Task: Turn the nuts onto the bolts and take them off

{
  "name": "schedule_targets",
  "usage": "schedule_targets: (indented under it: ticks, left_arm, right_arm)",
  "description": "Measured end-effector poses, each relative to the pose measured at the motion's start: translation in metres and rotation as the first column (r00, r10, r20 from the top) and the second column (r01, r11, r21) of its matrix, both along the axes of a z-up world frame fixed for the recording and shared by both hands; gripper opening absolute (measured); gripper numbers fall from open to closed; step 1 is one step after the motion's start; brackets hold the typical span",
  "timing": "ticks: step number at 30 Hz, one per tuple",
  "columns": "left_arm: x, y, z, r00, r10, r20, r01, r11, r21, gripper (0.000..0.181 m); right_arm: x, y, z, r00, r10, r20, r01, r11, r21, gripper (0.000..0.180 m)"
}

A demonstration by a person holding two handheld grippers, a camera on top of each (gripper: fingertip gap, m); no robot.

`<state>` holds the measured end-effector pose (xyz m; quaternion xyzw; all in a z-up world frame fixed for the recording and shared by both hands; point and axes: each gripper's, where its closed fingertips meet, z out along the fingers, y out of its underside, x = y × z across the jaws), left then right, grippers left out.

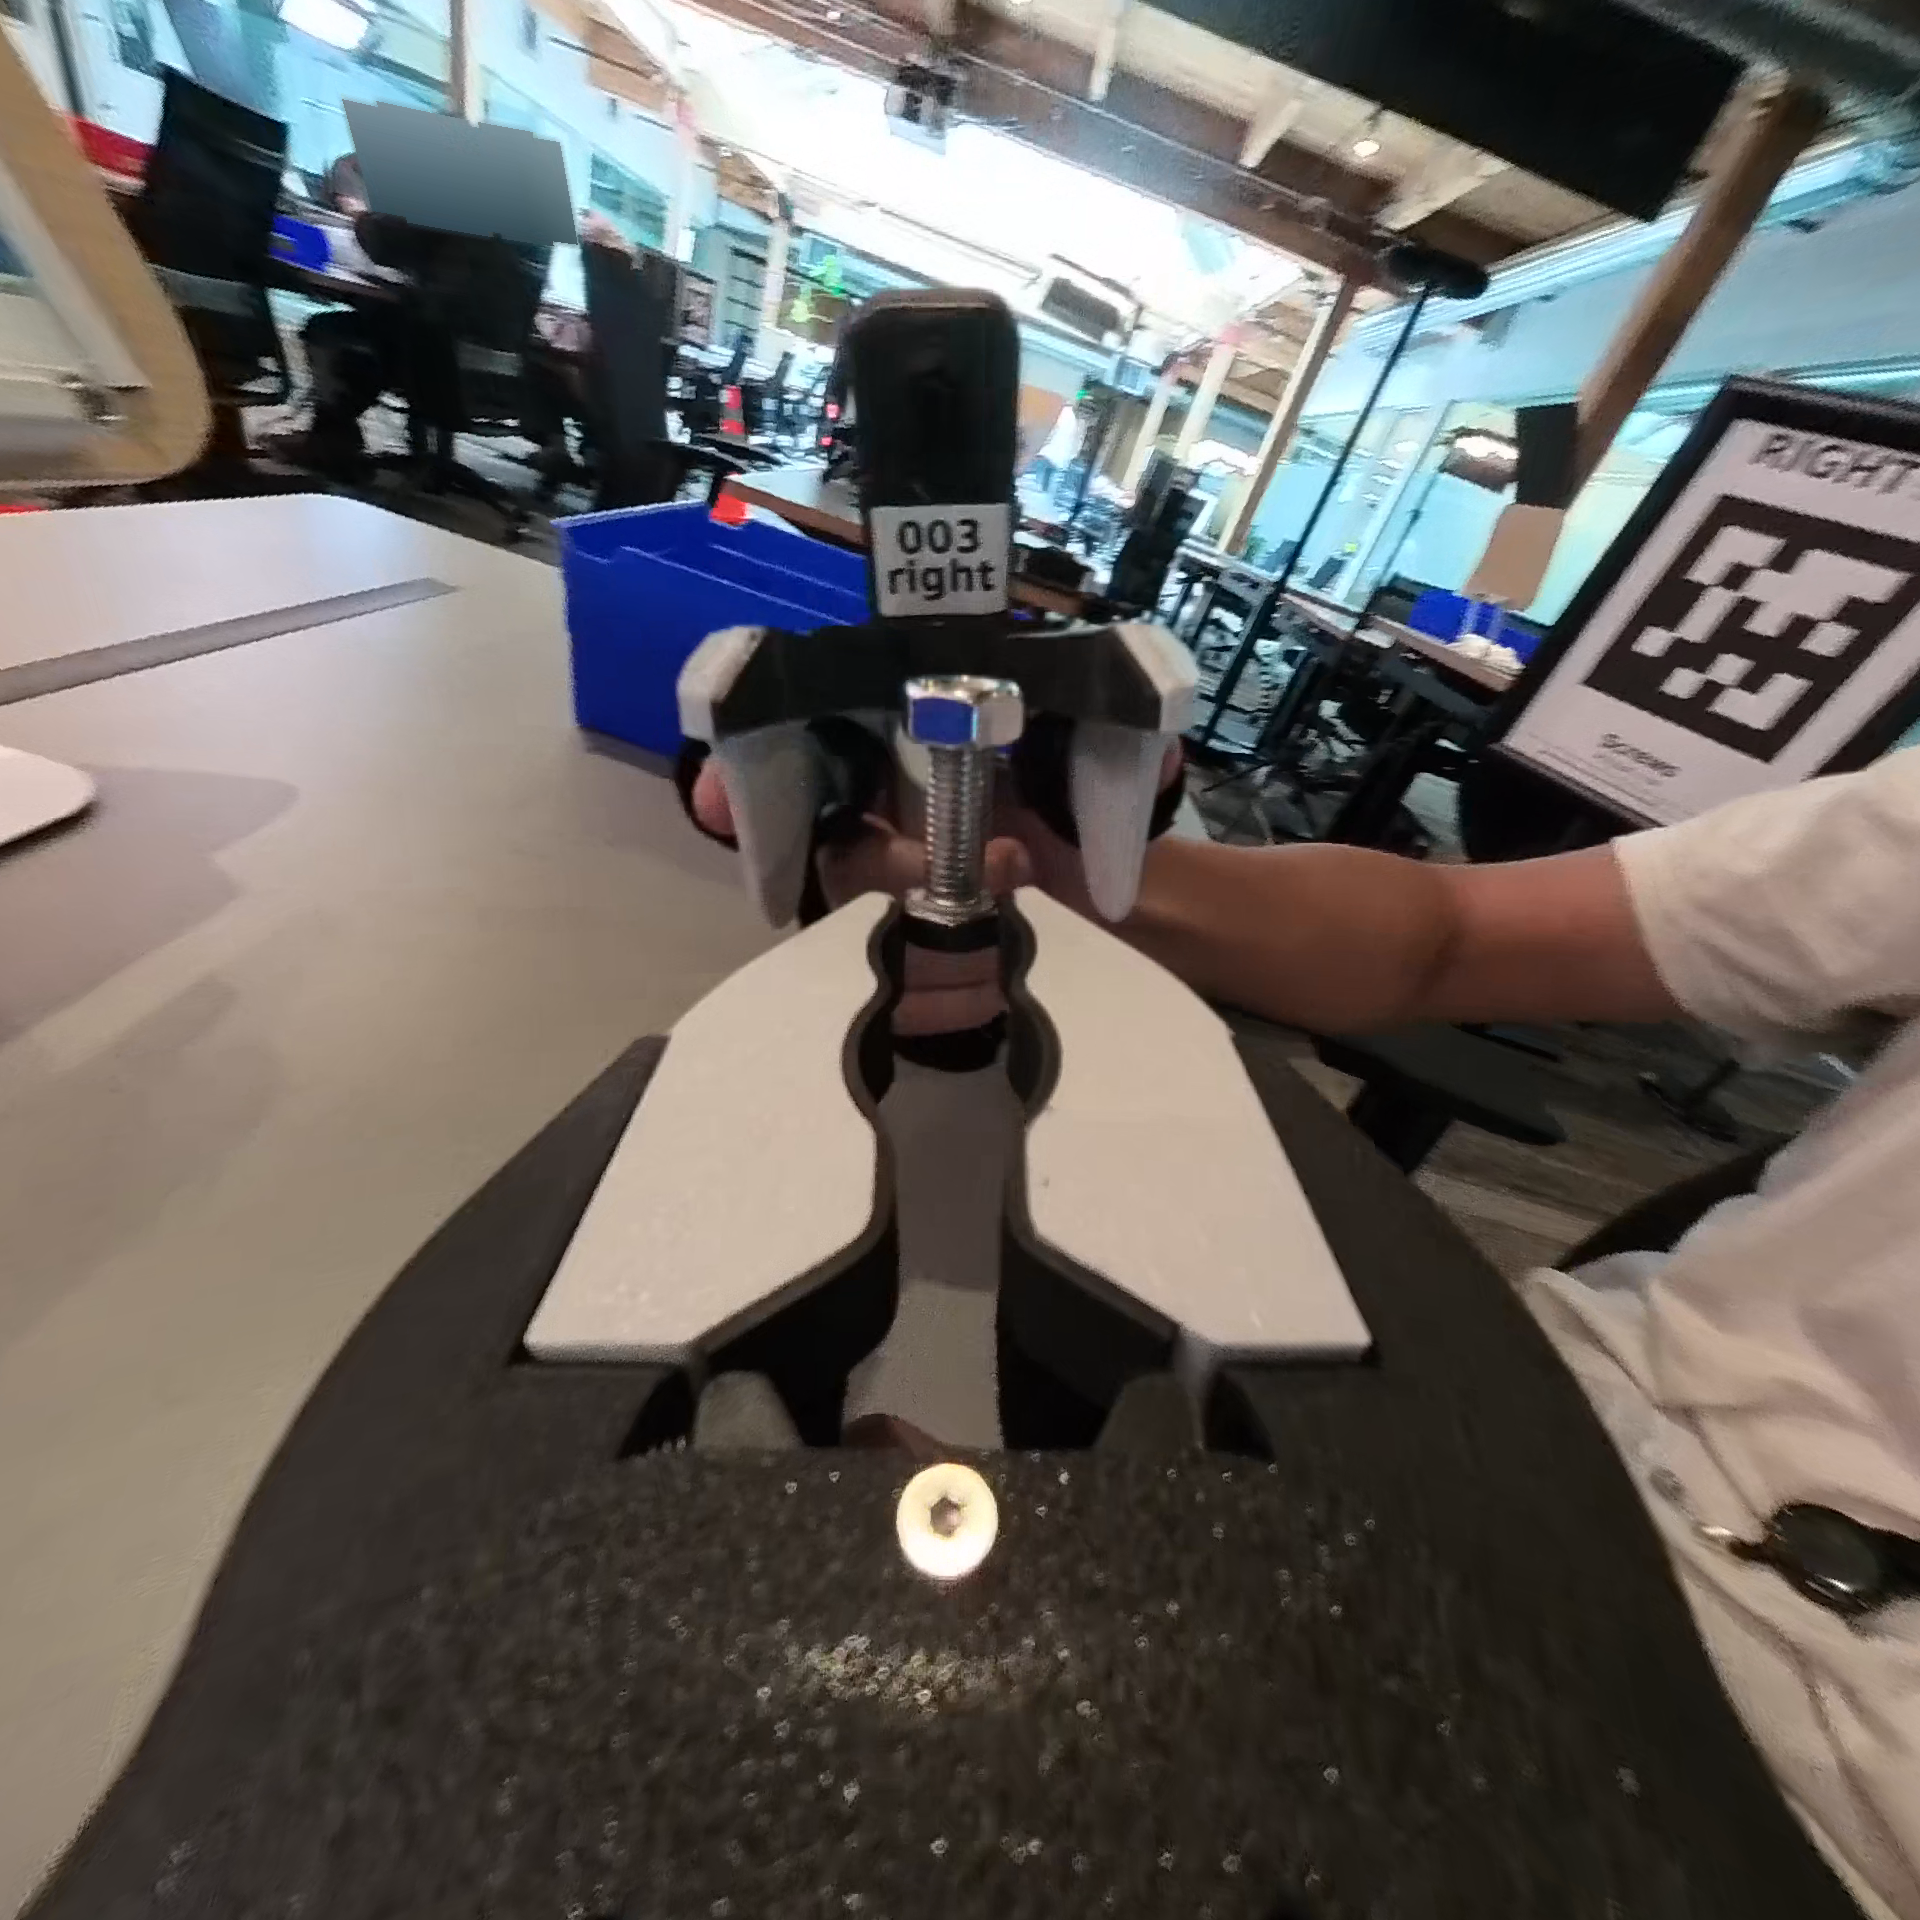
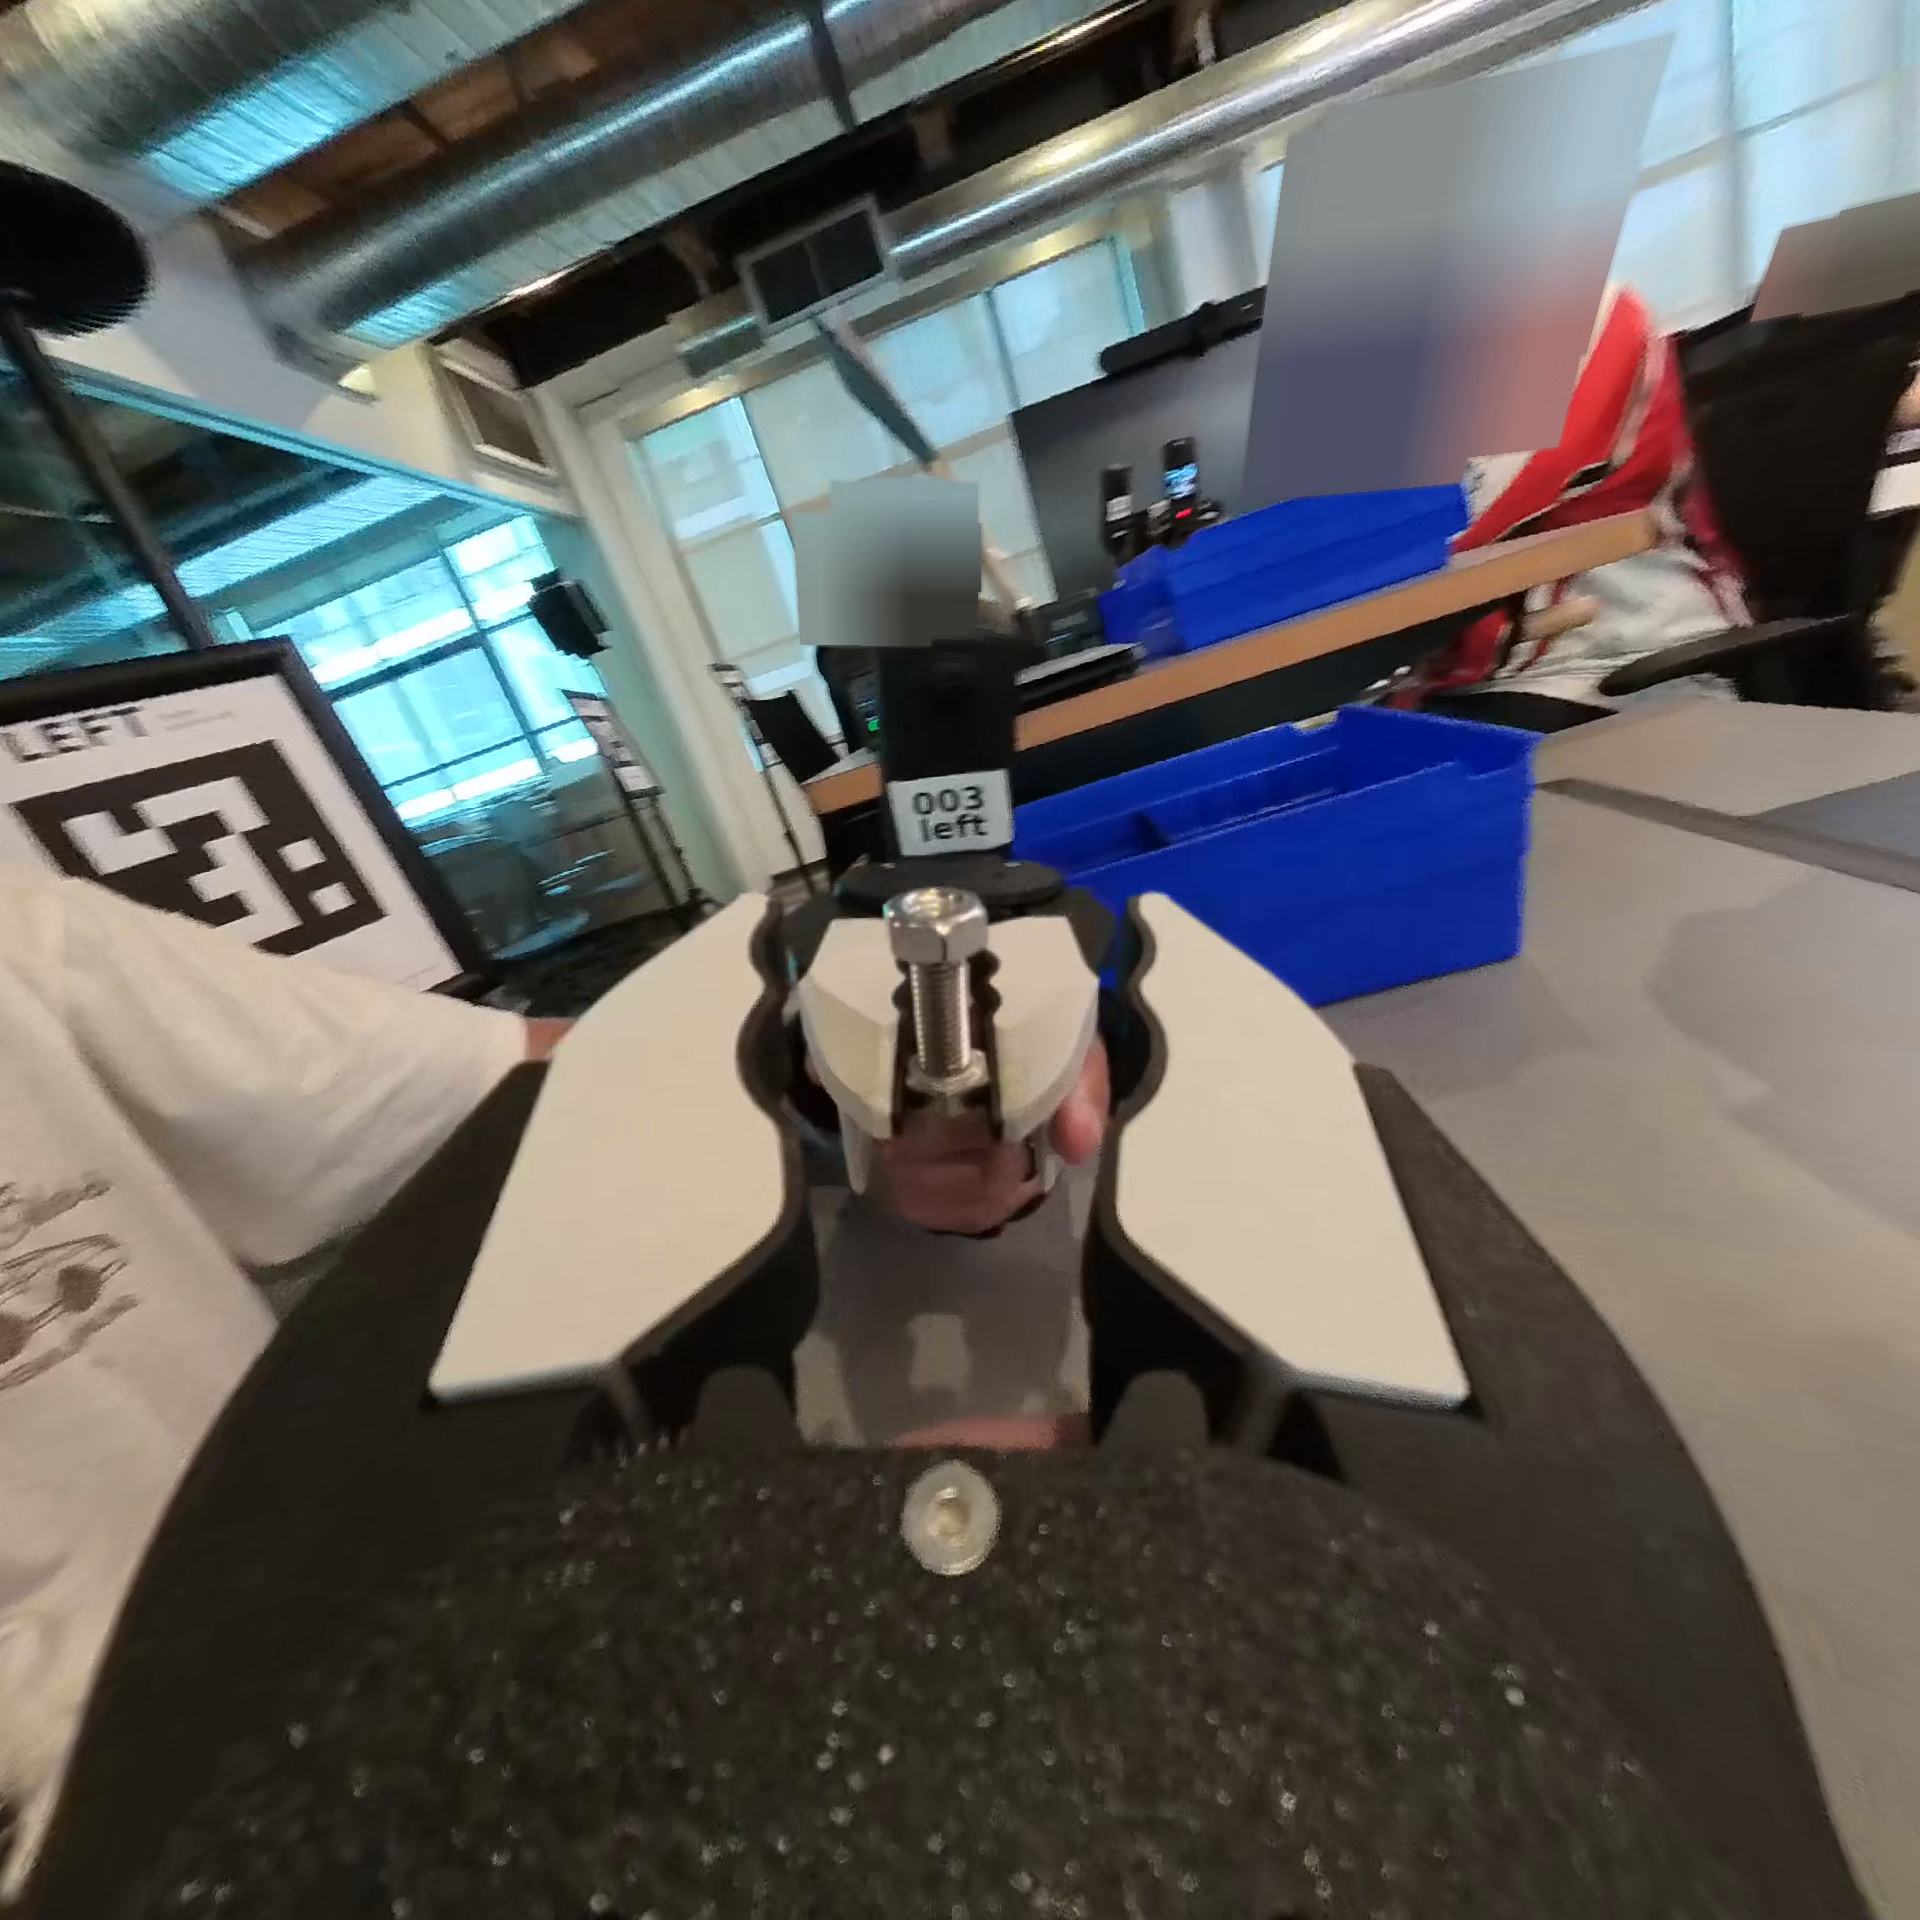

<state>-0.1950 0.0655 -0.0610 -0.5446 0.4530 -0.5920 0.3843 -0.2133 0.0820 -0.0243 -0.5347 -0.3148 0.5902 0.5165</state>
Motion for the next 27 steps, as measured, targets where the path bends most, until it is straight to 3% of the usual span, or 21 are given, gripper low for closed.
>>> schedule_targets:
  ticks: [5, 11, 18, 22, 27]
  left_arm:
    - [-0.001, -0.014, 0.003, 0.998, -0.067, 0.014, 0.067, 0.998, -0.016, 0.016]
    - [-0.001, -0.012, 0.002, 0.998, -0.056, 0.010, 0.057, 0.998, -0.023, 0.016]
    - [-0.003, -0.020, 0.005, 0.996, -0.091, 0.012, 0.091, 0.996, -0.014, 0.016]
    - [-0.001, -0.006, 0.001, 1.000, 0.018, -0.025, -0.017, 0.999, 0.049, 0.016]
    - [-0.003, 0.034, -0.016, 0.938, 0.326, -0.120, -0.294, 0.929, 0.226, 0.016]
  right_arm:
    - [-0.001, -0.017, 0.006, 0.998, 0.070, 0.005, -0.070, 0.996, 0.061, 0.049]
    - [-0.005, -0.027, 0.006, 0.994, 0.102, 0.033, -0.104, 0.992, 0.067, 0.050]
    - [-0.003, -0.024, 0.003, 0.996, 0.085, 0.042, -0.088, 0.993, 0.075, 0.018]
    - [-0.003, -0.012, 0.000, 0.998, 0.008, 0.055, -0.011, 0.999, 0.046, 0.017]
    - [0.000, 0.024, -0.017, 0.937, -0.312, 0.157, 0.308, 0.950, 0.046, 0.017]
